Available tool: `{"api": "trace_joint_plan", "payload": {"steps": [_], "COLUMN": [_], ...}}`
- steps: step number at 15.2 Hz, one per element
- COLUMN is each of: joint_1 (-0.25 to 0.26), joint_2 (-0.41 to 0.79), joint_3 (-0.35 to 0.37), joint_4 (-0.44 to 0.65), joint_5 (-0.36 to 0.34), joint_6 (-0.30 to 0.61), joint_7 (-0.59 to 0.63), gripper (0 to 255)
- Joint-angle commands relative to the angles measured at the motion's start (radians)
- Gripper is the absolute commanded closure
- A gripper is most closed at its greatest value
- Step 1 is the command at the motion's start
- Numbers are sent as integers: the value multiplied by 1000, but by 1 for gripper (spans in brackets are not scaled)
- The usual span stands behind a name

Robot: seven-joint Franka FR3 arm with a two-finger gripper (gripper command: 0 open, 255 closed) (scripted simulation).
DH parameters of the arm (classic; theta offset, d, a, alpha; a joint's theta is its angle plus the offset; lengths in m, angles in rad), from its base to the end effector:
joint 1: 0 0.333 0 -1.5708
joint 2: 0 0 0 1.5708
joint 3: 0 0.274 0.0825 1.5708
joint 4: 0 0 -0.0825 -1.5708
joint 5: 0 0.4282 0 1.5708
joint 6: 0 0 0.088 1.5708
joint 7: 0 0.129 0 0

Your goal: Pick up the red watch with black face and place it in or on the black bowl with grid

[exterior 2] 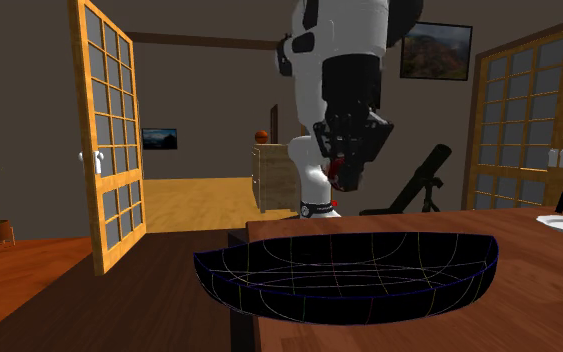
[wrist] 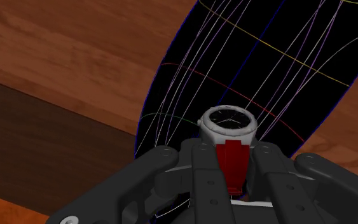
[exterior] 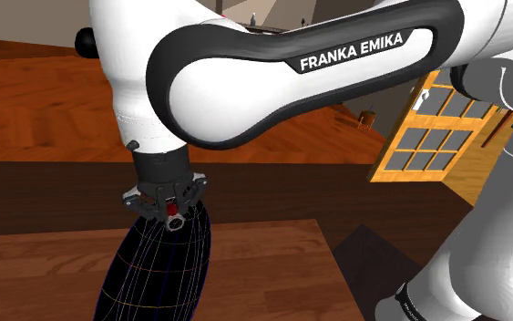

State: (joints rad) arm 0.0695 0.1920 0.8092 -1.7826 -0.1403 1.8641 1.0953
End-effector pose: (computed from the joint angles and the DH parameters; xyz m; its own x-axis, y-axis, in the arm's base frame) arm 0.4237 0.4676 0.3914 0.9837 -0.1779 -0.0279 -0.1767 -0.9834 0.0401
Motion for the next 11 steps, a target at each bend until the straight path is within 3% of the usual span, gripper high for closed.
{"api": "trace_joint_plan", "payload": {"steps": [1,11], "joint_1": [29,39], "joint_2": [66,109], "joint_3": [-6,-24], "joint_4": [50,-40], "joint_5": [-50,-88], "joint_6": [-5,114], "joint_7": [37,62], "gripper": [255,255]}}
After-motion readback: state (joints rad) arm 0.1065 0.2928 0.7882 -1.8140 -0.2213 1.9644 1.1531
